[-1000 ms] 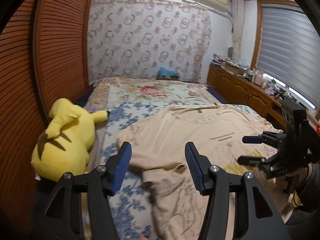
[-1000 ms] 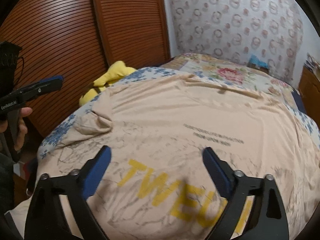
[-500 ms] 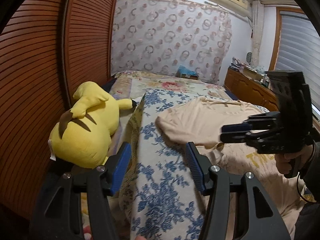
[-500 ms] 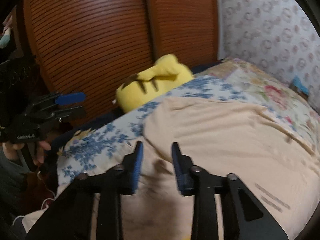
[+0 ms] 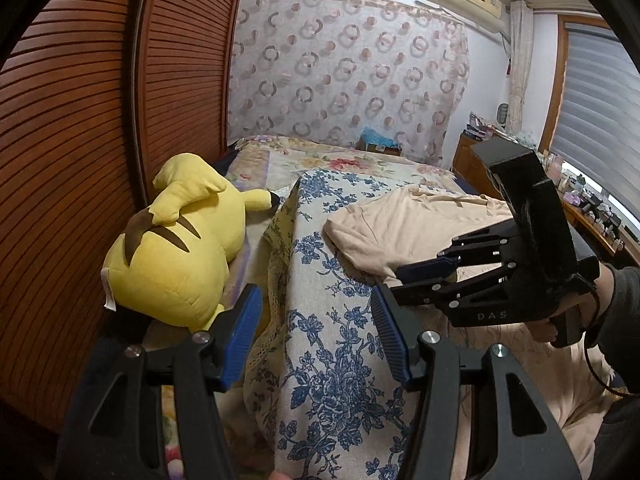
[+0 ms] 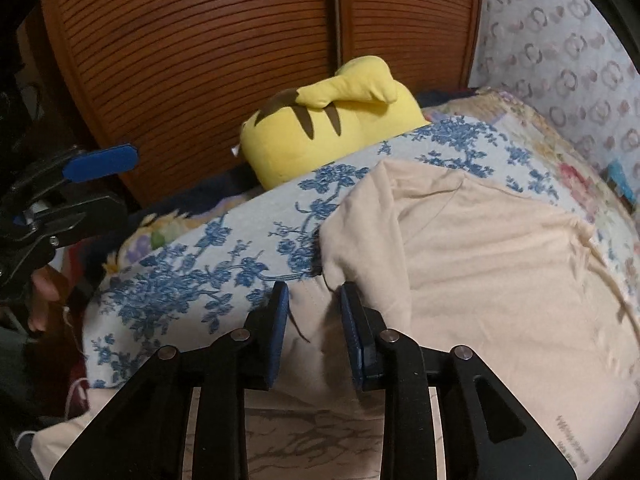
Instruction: Fold small clothes
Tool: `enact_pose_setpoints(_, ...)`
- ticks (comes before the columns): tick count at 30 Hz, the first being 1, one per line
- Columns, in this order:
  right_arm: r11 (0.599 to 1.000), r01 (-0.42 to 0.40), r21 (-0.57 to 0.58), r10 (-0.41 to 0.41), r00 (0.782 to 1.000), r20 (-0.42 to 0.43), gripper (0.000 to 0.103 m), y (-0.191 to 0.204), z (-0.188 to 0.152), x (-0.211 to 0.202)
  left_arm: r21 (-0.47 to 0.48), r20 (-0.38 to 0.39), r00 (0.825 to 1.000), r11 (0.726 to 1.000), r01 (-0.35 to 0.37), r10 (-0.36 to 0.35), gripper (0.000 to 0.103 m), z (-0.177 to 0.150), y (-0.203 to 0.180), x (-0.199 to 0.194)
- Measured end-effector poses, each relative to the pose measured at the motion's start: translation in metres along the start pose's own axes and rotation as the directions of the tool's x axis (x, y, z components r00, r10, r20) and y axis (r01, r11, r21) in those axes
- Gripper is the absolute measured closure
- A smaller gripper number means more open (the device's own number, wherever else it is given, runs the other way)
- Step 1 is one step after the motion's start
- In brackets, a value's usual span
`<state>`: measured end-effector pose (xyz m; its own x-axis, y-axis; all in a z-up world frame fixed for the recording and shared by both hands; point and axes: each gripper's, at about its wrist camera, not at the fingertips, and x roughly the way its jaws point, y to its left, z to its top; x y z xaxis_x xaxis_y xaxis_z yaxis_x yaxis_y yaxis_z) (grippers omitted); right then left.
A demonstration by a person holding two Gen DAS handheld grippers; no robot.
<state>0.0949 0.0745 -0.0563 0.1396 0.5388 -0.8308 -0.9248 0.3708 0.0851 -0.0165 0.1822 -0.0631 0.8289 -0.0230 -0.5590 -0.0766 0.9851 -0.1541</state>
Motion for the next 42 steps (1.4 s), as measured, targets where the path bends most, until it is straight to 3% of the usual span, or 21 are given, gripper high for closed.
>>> enact_pose_setpoints(2, 0.999, 0.016, -0.033, -0.016, 1.0, -0.007, 0.078, 0.002, -0.002, 0.0, 0.002, -0.001, 1.0, 1.0, 0.002, -0.002, 0.047, 0.0, -0.002, 0.0)
enact_pose_setpoints(4, 0.998, 0.026, -0.06, -0.026, 1.0, -0.008, 0.093, 0.005, -0.004, 0.0, 0.002, -0.002, 1.0, 1.0, 0.005, -0.005, 0.047, 0.0, -0.002, 0.001)
enact_pose_setpoints(6, 0.998, 0.013, -0.057, -0.012, 1.0, 0.003, 0.098, 0.003, -0.006, -0.006, 0.007, -0.005, 1.0, 1.0, 0.006, -0.006, 0.047, -0.001, -0.005, 0.002)
enact_pose_setpoints(13, 0.998, -0.012, 0.063, 0.003, 0.989, 0.146, 0.1, -0.025, -0.005, -0.049, 0.018, -0.017, 1.0, 1.0, 0.02, -0.02, 0.047, -0.003, -0.013, 0.006)
enact_pose_setpoints(19, 0.983, 0.079, 0.164, -0.11, 0.976, 0.186, 0.1, -0.058, -0.01, -0.077, 0.033, -0.026, 0.999, 0.999, 0.032, -0.032, 0.047, -0.004, -0.023, 0.008)
enact_pose_setpoints(25, 0.926, 0.247, 0.285, -0.295, 0.945, 0.142, 0.097, -0.095, -0.024, -0.085, 0.043, -0.034, 0.999, 0.998, 0.044, -0.042, 0.047, -0.005, -0.03, 0.01)
enact_pose_setpoints(26, 0.921, 0.258, 0.292, -0.308, 0.941, 0.141, 0.094, -0.097, -0.027, -0.085, 0.045, -0.035, 0.998, 0.998, 0.045, -0.043, 0.047, -0.005, -0.031, 0.01)
enact_pose_setpoints(28, 0.911, 0.281, 0.302, -0.331, 0.934, 0.132, 0.077, -0.098, -0.03, -0.085, 0.052, -0.038, 0.998, 0.998, 0.045, -0.044, 0.047, -0.005, -0.033, 0.01)
enact_pose_setpoints(33, 0.943, 0.207, 0.26, -0.252, 0.956, 0.153, 0.069, -0.079, -0.033, -0.083, 0.051, -0.034, 0.999, 0.998, 0.04, -0.039, 0.047, -0.004, -0.034, 0.01)
enact_pose_setpoints(42, 0.992, 0.005, 0.122, -0.02, 0.992, 0.123, 0.068, -0.011, -0.027, -0.054, 0.033, -0.025, 1.0, 0.999, 0.008, -0.007, 0.047, -0.004, -0.022, 0.006)
